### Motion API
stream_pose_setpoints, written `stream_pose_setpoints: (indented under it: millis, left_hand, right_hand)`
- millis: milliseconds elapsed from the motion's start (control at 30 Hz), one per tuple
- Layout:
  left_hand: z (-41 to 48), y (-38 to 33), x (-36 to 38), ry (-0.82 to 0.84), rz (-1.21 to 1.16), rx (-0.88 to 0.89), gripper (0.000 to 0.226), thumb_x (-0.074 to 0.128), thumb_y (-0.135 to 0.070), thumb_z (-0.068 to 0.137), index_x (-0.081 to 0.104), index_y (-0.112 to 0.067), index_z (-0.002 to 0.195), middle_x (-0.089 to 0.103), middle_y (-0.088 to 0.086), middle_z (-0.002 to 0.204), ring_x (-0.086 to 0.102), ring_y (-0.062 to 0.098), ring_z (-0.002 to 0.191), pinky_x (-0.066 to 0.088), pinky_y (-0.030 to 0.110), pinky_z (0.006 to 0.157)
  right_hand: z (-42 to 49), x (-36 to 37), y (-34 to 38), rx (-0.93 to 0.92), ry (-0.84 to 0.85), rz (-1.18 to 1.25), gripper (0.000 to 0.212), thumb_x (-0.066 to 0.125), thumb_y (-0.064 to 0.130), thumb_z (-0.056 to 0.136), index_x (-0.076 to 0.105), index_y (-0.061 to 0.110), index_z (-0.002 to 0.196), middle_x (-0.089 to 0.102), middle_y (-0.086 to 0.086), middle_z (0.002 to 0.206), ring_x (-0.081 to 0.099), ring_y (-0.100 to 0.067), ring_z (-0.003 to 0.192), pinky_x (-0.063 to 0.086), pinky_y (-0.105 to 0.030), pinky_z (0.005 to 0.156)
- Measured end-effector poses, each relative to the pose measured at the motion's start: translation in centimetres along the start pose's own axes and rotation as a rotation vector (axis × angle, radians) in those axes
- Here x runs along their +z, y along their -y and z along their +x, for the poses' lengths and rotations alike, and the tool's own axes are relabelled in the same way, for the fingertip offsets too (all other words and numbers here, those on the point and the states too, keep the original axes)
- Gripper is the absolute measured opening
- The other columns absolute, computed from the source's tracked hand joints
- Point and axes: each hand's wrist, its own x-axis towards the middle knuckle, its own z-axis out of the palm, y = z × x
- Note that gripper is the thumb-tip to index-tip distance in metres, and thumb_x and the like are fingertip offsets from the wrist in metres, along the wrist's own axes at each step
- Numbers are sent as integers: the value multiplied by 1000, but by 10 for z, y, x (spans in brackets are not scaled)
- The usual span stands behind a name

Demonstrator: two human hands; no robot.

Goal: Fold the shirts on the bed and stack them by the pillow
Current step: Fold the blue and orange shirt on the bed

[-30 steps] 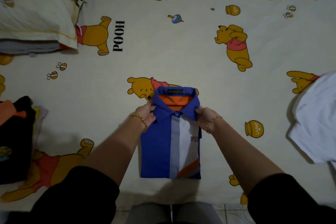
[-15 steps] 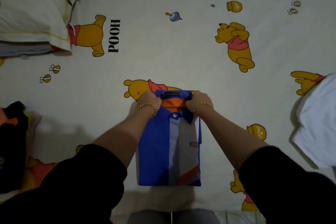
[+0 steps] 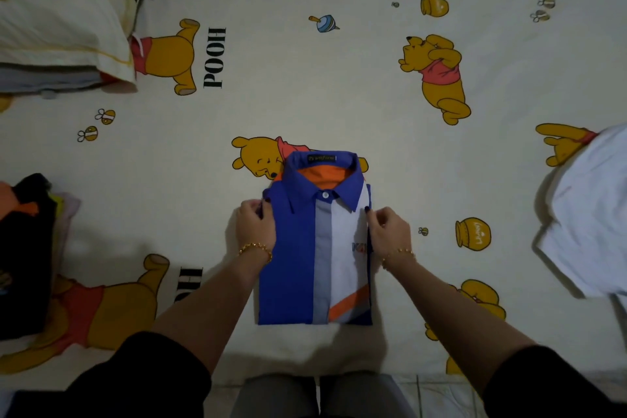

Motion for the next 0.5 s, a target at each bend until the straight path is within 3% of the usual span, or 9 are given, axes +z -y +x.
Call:
stream_pose_setpoints:
  millis: [133,233,333,433,500]
  left_hand:
    - [-15,8,-1,-15,-64,32,28,49,-23,97,61,-2,112,65,14,105,57,22,89,37,25,70]
    - [-14,0,-5,-37,-85,36,24,46,-12,97,65,3,101,66,18,96,59,28,87,35,25,66]
    - [-12,-4,-3,-13,-187,9,26,43,-9,97,64,7,97,65,18,94,58,31,92,43,32,72]
    - [-18,1,3,40,-253,-80,32,41,-11,98,54,-3,71,53,7,69,48,25,78,35,28,58]
    - [-24,8,5,13,-256,-115,24,43,-15,99,60,-2,88,57,4,84,49,22,84,38,25,66]
  right_hand:
    - [-21,7,-3,-38,-9,96,19,64,28,89,66,10,84,63,1,76,58,-15,72,46,-26,69]
    - [-24,5,2,-20,-33,163,15,58,19,92,64,7,86,62,-2,77,56,-16,73,45,-26,69]
    - [-27,1,6,-10,-82,254,15,48,18,97,55,7,89,58,-5,75,53,-20,71,42,-28,65]
    - [-31,1,2,6,-85,267,13,44,17,99,49,8,91,55,-6,77,51,-21,72,37,-27,66]
    - [-33,2,-1,27,-49,246,14,45,19,99,50,8,91,55,-5,80,51,-20,76,38,-27,68]
